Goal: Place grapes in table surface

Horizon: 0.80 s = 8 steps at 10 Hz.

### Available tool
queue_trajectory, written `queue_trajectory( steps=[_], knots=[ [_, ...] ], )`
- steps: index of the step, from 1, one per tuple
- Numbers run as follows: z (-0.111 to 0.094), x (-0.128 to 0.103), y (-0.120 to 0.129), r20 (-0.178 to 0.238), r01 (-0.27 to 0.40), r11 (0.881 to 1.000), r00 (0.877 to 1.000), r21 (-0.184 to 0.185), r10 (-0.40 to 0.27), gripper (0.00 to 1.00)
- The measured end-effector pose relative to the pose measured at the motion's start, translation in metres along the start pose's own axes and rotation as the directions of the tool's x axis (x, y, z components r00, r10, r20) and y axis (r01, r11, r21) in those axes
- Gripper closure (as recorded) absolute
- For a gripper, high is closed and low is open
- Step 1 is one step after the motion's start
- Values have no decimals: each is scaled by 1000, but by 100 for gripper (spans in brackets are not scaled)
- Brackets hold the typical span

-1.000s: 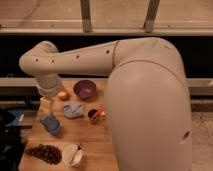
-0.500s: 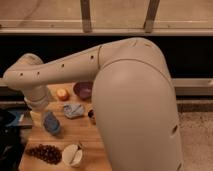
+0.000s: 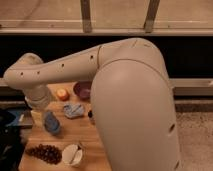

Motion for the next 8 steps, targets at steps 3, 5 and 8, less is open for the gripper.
queue_trajectory(
  steps=[3, 5, 8],
  knots=[
    [30, 3, 22, -14, -28, 999, 1000, -45, 28, 20],
    [46, 6, 43, -12, -54, 995, 999, -83, 53, 20],
    [68, 9, 68, -10, -90, 986, 996, -140, 89, 20]
  ],
)
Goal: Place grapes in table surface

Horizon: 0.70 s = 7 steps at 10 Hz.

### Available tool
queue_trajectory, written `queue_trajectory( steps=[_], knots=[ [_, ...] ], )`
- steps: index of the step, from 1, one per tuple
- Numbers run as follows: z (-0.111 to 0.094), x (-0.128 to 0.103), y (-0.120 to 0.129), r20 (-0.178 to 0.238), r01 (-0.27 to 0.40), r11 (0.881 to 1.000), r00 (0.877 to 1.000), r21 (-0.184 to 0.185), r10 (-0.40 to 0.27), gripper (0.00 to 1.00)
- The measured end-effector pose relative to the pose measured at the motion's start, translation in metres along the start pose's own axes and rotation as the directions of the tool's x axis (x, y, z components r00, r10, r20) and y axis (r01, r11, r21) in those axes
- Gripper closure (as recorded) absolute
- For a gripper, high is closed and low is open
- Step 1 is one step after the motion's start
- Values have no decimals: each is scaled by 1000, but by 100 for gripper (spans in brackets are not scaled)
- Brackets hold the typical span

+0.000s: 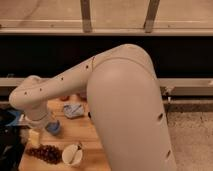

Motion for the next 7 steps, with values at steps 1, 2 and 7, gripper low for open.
queue_trajectory(
  steps=[1, 2, 7],
  knots=[
    [9, 2, 6, -7, -10, 1000, 1000, -21, 10, 20],
    [18, 3, 12, -17, -16, 999, 1000, -40, 15, 20],
    [50, 5, 47, -60, -7, 991, 998, -130, -1, 20]
  ],
)
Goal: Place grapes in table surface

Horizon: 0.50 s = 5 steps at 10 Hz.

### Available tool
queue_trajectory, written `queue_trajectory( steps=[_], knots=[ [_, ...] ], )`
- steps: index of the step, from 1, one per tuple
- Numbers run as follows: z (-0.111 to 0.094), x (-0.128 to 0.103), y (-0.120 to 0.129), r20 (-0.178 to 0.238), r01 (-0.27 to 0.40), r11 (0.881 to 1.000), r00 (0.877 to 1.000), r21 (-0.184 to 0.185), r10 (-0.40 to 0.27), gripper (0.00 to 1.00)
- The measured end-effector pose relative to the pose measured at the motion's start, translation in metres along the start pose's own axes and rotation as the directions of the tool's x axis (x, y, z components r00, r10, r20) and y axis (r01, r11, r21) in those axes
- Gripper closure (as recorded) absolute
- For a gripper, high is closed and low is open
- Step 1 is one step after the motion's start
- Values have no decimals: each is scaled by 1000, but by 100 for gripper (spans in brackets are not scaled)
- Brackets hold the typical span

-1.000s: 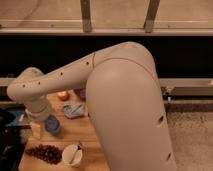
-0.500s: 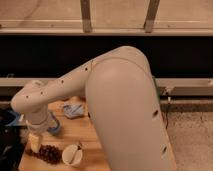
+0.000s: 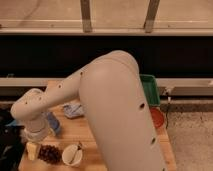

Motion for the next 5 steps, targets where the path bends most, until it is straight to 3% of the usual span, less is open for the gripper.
queue_trajectory(
  steps=[2, 5],
  knots=[
    [15, 1, 7, -18, -2, 1000, 1000, -29, 2, 20],
    [24, 2, 5, -25, -4, 999, 1000, -33, 3, 20]
  ],
)
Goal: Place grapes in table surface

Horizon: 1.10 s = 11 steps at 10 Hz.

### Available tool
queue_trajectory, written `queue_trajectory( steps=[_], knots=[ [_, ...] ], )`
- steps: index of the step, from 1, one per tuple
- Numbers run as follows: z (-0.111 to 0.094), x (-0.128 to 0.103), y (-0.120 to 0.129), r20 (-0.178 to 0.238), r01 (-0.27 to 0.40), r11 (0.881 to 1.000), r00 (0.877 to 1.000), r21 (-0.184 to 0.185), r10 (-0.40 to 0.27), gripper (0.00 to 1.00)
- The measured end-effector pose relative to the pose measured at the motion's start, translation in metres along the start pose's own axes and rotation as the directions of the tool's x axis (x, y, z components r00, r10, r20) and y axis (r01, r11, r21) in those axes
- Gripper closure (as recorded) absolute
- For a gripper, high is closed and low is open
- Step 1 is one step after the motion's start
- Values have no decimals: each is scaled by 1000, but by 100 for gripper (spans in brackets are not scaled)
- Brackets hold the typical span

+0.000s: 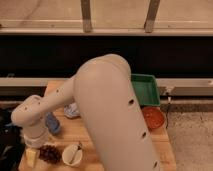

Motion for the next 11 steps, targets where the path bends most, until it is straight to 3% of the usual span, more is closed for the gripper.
queue_trajectory(
  steps=[3, 6, 11],
  knots=[
    [-1, -1, 0, 1, 1, 1000, 1000, 1, -1, 20],
    [3, -16, -10, -50, 3, 1000, 999, 10, -2, 20],
    [12, -10, -21, -77, -19, 1000, 997, 9, 20, 20]
  ],
)
